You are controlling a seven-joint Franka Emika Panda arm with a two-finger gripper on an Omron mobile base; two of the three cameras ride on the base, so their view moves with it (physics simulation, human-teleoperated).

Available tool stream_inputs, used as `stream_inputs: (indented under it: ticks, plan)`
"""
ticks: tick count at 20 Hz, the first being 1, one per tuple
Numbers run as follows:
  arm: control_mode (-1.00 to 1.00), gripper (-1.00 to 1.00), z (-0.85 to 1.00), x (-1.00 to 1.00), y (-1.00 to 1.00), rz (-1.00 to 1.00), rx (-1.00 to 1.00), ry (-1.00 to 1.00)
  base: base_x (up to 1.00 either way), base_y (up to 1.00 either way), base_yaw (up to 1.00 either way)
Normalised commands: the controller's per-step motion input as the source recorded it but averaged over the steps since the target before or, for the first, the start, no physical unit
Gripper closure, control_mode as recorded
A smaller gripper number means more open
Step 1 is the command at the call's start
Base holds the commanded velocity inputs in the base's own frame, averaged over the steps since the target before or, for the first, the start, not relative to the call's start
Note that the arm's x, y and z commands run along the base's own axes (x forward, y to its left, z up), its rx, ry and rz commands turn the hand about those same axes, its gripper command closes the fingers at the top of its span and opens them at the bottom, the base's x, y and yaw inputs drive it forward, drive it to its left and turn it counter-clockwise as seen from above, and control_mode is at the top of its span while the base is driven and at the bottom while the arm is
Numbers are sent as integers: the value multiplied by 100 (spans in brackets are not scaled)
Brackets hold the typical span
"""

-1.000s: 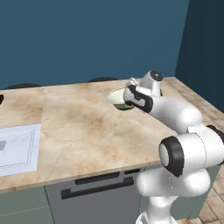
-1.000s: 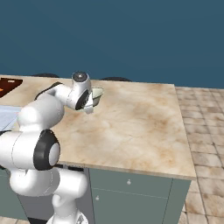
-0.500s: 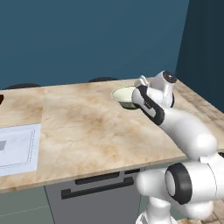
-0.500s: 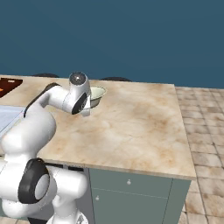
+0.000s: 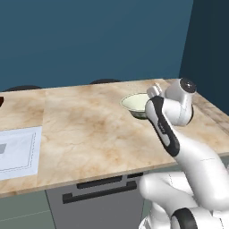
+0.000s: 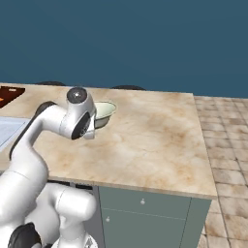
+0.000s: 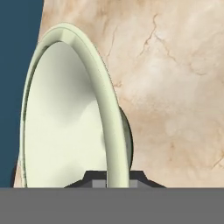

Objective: Place the two vegetables and bowl onto the tray for setting up a vegetable dip station.

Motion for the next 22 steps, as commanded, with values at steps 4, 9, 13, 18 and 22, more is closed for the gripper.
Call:
stream_inputs:
  ticks: [4, 9, 13, 18, 22]
  plan:
    - [-100, 100, 8, -76, -10, -1, 0, 0, 0, 0, 0]
    - [-100, 100, 3, -55, -18, 0, 1, 0, 0, 0, 0]
    - [100, 100, 0, -8, -7, 0, 1, 0, -14, -18, 0]
    - [100, 100, 0, 0, 0, 0, 0, 0, -56, -40, 0]
    - [100, 100, 0, 0, 0, 0, 0, 0, -99, -74, 0]
